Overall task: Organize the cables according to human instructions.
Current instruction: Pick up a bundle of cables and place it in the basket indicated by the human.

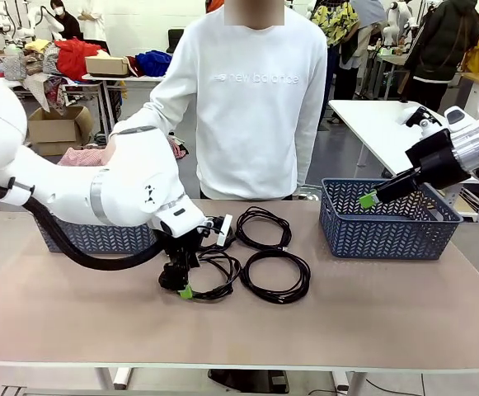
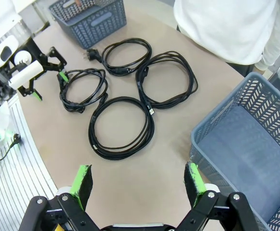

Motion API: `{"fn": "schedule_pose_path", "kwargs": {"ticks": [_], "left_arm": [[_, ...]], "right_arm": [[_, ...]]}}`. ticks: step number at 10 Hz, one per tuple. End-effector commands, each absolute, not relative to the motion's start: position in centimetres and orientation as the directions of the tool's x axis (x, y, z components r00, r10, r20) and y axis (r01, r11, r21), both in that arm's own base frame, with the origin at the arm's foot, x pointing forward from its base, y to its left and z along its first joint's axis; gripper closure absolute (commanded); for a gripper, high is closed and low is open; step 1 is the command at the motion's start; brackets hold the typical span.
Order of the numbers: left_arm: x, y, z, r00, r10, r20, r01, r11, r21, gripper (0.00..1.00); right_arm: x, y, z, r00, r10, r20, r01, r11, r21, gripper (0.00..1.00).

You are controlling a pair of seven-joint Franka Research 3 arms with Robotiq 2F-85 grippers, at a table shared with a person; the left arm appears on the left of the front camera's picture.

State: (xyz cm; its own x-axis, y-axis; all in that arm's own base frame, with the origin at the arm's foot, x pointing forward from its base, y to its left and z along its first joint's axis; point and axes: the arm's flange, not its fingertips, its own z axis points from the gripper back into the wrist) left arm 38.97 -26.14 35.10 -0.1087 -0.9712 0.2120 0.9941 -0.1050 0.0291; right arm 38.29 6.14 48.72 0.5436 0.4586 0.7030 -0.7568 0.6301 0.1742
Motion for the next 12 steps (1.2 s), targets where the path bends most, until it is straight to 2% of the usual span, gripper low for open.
{"fn": "schedule_pose_path", "kwargs": {"ticks": [1, 12], "left_arm": [[38.6, -26.4, 33.9, -0.089, -0.982, 0.164, 0.995, -0.080, 0.060, 0.00], [39.7, -28.1, 30.9, -0.111, -0.988, 0.106, 0.994, -0.112, 0.000, 0.02]], "right_arm": [[38.7, 6.0, 48.7, 0.519, 0.456, 0.723, -0.775, 0.608, 0.173, 0.00], [38.7, 6.0, 48.7, 0.519, 0.456, 0.723, -0.775, 0.608, 0.173, 0.00]]}}
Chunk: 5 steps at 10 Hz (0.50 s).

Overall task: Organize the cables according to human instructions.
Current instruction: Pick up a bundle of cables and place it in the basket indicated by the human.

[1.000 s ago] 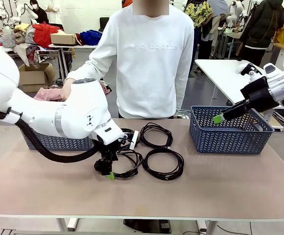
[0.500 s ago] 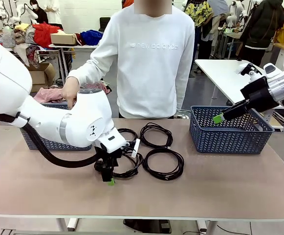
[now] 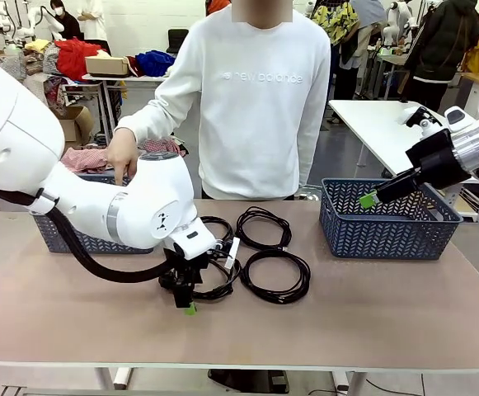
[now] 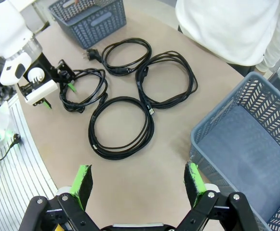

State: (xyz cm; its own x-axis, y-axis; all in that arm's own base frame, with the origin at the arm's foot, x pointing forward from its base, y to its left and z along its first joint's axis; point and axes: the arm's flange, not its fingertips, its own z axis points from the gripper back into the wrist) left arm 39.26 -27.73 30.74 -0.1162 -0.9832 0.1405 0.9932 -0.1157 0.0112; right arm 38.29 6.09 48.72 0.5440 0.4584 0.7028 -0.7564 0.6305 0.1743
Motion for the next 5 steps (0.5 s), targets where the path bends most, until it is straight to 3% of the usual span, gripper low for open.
{"fn": "schedule_pose_path", "kwargs": {"ticks": [1, 2, 5], "left_arm": [[39.78, -28.27, 31.08, -0.115, -0.989, 0.096, 0.993, -0.117, -0.012, 0.11], [39.83, -28.38, 31.22, -0.120, -0.989, 0.091, 0.992, -0.122, -0.017, 0.13], [40.00, -28.62, 31.47, -0.130, -0.988, 0.078, 0.991, -0.133, -0.032, 0.33]], "right_arm": [[38.71, 5.97, 48.68, 0.519, 0.456, 0.723, -0.775, 0.608, 0.173, 0.00], [38.71, 5.97, 48.68, 0.519, 0.456, 0.723, -0.775, 0.608, 0.173, 0.00], [38.71, 5.97, 48.68, 0.519, 0.456, 0.723, -0.775, 0.608, 0.173, 0.00]]}}
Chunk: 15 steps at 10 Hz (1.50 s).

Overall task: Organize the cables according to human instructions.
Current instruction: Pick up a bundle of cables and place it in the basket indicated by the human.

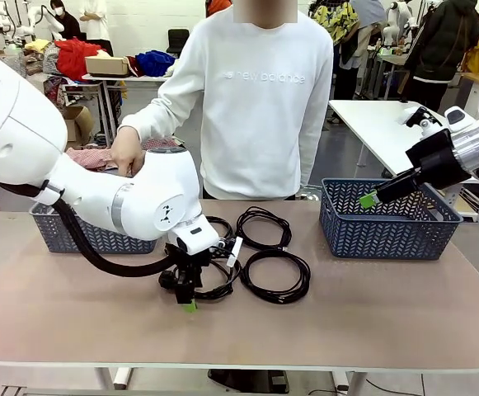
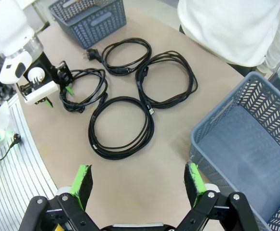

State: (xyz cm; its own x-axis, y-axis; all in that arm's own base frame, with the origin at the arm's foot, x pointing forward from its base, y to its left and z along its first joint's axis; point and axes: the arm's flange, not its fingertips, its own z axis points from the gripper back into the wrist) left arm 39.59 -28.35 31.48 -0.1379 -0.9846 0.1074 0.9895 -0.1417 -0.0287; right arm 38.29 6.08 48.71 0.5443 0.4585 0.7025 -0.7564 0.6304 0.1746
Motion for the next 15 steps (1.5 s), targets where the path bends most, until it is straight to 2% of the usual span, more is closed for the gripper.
{"fn": "schedule_pose_path", "kwargs": {"ticks": [1, 2, 3, 4, 5, 6, 7, 8, 9, 10, 11, 15], "left_arm": [[40.1, -28.7, 31.3, -0.132, -0.988, 0.081, 0.990, -0.135, -0.037, 0.24], [40.1, -28.7, 31.2, -0.133, -0.988, 0.082, 0.990, -0.137, -0.040, 0.46], [40.2, -28.8, 31.0, -0.132, -0.987, 0.088, 0.989, -0.137, -0.048, 0.37], [40.2, -28.8, 31.0, -0.136, -0.987, 0.084, 0.989, -0.140, -0.047, 0.60], [40.2, -28.8, 31.0, -0.138, -0.987, 0.084, 0.989, -0.142, -0.041, 0.51], [40.2, -28.8, 31.1, -0.139, -0.987, 0.085, 0.989, -0.142, -0.037, 0.74], [40.1, -28.8, 31.3, -0.145, -0.986, 0.084, 0.988, -0.148, -0.035, 0.66], [39.9, -28.9, 31.5, -0.146, -0.987, 0.073, 0.988, -0.149, -0.032, 0.89], [39.9, -28.8, 31.7, -0.148, -0.987, 0.067, 0.988, -0.151, -0.029, 0.81], [39.8, -28.8, 31.8, -0.152, -0.987, 0.059, 0.988, -0.153, -0.028, 1.00], [39.6, -28.7, 32.1, -0.154, -0.986, 0.060, 0.987, -0.156, -0.028, 0.97], [38.3, -28.9, 36.4, -0.135, -0.990, 0.049, 0.991, -0.134, 0.027, 1.00]], "right_arm": [[38.7, 6.0, 48.7, 0.519, 0.456, 0.723, -0.775, 0.608, 0.173, 0.00], [38.7, 6.0, 48.7, 0.519, 0.456, 0.723, -0.775, 0.608, 0.173, 0.00], [38.7, 6.0, 48.7, 0.519, 0.456, 0.723, -0.775, 0.608, 0.173, 0.00], [38.7, 6.0, 48.7, 0.519, 0.456, 0.723, -0.775, 0.608, 0.173, 0.00], [38.7, 6.0, 48.7, 0.519, 0.456, 0.723, -0.775, 0.608, 0.173, 0.00], [38.7, 6.0, 48.7, 0.519, 0.456, 0.723, -0.775, 0.608, 0.173, 0.00], [38.7, 6.0, 48.7, 0.519, 0.456, 0.723, -0.775, 0.608, 0.173, 0.00], [38.7, 6.0, 48.7, 0.519, 0.456, 0.723, -0.775, 0.608, 0.173, 0.00], [38.7, 6.0, 48.7, 0.519, 0.456, 0.723, -0.775, 0.608, 0.173, 0.00], [38.7, 6.0, 48.7, 0.519, 0.456, 0.723, -0.775, 0.608, 0.173, 0.00], [38.7, 6.0, 48.7, 0.519, 0.456, 0.723, -0.775, 0.608, 0.173, 0.00], [38.7, 6.0, 48.7, 0.519, 0.456, 0.723, -0.775, 0.608, 0.173, 0.00]]}}
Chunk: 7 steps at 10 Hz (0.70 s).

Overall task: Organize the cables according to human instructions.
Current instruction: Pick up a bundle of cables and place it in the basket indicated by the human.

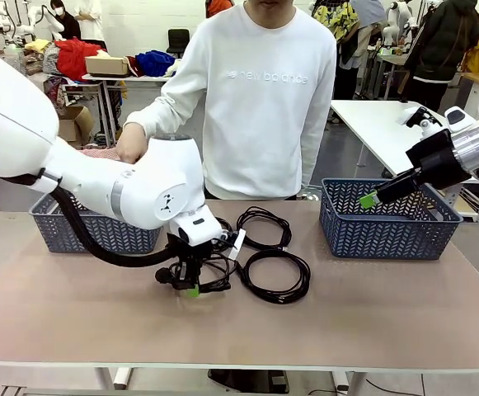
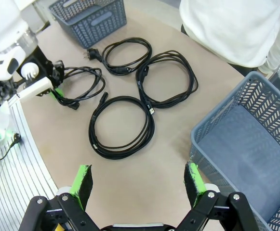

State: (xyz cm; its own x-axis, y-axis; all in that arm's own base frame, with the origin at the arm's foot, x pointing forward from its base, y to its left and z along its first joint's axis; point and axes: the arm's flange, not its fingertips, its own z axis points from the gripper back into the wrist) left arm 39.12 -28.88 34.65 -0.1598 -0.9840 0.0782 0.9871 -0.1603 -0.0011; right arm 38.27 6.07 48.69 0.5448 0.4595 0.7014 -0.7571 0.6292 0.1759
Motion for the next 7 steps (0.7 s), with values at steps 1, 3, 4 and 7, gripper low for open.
{"fn": "schedule_pose_path", "kwargs": {"ticks": [1, 3, 4, 7], "left_arm": [[38.3, -29.1, 38.4, -0.118, -0.992, 0.045, 0.992, -0.116, 0.050, 1.00], [39.0, -29.2, 42.1, -0.133, -0.989, 0.061, 0.988, -0.127, 0.088, 1.00], [39.8, -29.0, 43.7, -0.140, -0.989, 0.055, 0.985, -0.134, 0.109, 1.00], [43.5, -26.0, 47.8, -0.101, -0.994, 0.040, 0.984, -0.093, 0.151, 1.00]], "right_arm": [[38.7, 6.0, 48.7, 0.519, 0.456, 0.723, -0.775, 0.608, 0.173, 0.00], [38.7, 6.0, 48.7, 0.519, 0.456, 0.723, -0.775, 0.608, 0.173, 0.00], [38.7, 6.0, 48.7, 0.519, 0.456, 0.723, -0.775, 0.608, 0.173, 0.00], [38.7, 6.0, 48.7, 0.519, 0.456, 0.723, -0.775, 0.608, 0.173, 0.00]]}}
